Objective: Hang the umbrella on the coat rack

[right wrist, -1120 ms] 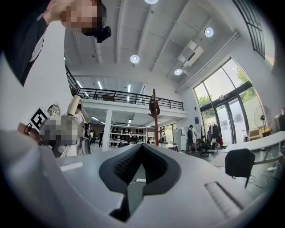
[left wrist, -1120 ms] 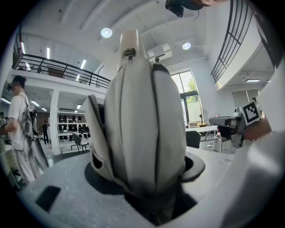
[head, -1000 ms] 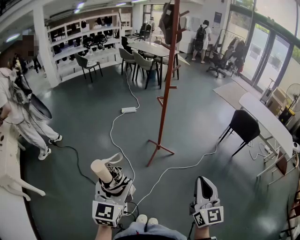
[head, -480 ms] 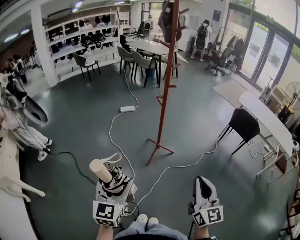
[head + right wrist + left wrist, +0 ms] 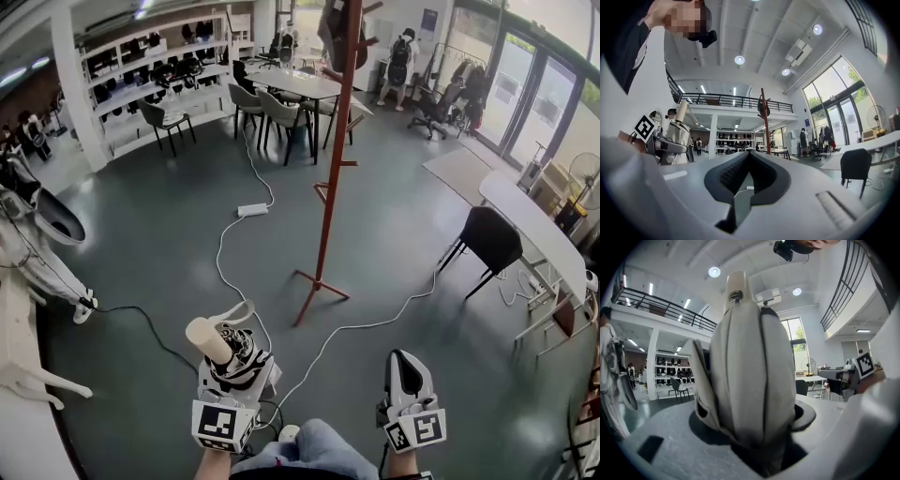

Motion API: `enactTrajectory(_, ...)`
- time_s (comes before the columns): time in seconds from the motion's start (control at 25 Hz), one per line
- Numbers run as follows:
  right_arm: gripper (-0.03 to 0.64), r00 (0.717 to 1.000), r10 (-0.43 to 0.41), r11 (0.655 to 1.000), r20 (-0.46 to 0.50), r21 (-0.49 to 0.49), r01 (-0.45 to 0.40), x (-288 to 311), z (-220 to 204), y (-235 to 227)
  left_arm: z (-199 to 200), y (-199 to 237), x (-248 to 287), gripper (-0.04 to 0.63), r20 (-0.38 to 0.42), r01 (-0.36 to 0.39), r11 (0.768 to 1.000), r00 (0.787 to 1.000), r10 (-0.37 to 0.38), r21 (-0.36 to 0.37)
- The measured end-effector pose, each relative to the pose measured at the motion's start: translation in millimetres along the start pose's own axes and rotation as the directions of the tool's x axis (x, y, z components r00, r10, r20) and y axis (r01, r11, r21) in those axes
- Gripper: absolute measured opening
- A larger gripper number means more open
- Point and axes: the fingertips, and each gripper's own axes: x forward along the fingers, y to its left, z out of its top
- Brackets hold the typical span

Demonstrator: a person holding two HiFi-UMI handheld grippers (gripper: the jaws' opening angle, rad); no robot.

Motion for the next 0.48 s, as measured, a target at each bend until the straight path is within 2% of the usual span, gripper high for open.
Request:
enactTrajectory(0.24, 0.008, 1.0, -0.01, 1.0, -0.008, 0.01, 0.01, 19, -2, -6, 1, 16, 20, 0.304, -0.012, 0.005, 1.0, 1.0, -0.005, -0.007)
enactTrajectory(0.48, 0.008, 1.0, -0.002, 1.0, 0.0, 0.015, 0.002, 63, -9, -26, -1, 32, 62, 0.304, -0.015, 0.005, 1.0, 1.0, -0.005, -0.004)
